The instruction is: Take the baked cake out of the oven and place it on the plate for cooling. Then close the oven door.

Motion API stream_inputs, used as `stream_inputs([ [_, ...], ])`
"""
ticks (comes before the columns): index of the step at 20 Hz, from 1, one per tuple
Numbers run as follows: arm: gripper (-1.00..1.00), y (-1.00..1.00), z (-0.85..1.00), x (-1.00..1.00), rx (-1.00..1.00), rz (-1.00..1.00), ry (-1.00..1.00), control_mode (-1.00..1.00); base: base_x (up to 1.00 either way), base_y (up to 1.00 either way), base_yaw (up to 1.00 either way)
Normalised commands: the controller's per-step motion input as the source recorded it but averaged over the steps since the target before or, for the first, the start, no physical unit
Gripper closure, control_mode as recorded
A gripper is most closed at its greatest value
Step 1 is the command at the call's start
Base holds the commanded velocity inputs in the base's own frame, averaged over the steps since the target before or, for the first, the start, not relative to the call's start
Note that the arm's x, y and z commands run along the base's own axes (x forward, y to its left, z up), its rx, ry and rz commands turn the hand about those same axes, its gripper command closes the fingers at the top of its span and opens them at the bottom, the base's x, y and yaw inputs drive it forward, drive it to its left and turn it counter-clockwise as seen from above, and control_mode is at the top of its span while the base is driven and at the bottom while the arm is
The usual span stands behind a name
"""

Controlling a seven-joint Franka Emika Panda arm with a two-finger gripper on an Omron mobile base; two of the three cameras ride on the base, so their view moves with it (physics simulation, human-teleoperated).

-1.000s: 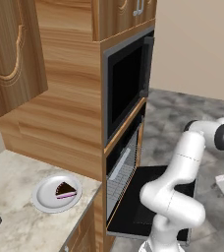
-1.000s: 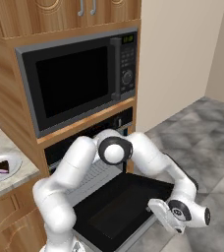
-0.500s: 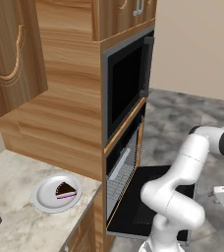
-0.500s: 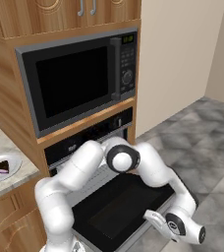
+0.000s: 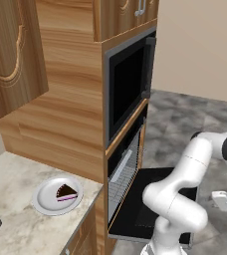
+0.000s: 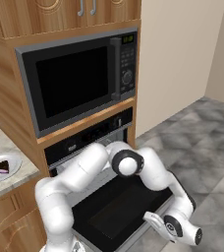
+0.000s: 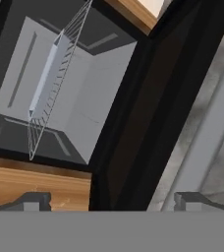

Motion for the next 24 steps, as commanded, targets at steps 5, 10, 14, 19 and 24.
stream_inputs([
  [5, -1.0, 0.0, -0.41, 0.19, 0.0, 0.0, 0.05, -1.0, 0.0, 0.0, 0.0],
  [10, -1.0, 0.0, -0.43, 0.15, 0.01, 0.0, 0.13, -1.0, 0.0, 0.0, 0.0],
  [14, -1.0, 0.0, -0.38, 0.13, 0.03, 0.0, 0.12, -1.0, 0.0, 0.0, 0.0],
  [19, -1.0, 0.0, -0.37, 0.05, 0.05, 0.0, 0.08, -1.0, 0.0, 0.0, 0.0],
  [24, -1.0, 0.0, -0.35, 0.0, 0.06, 0.0, 0.06, -1.0, 0.0, 0.0, 0.0],
])
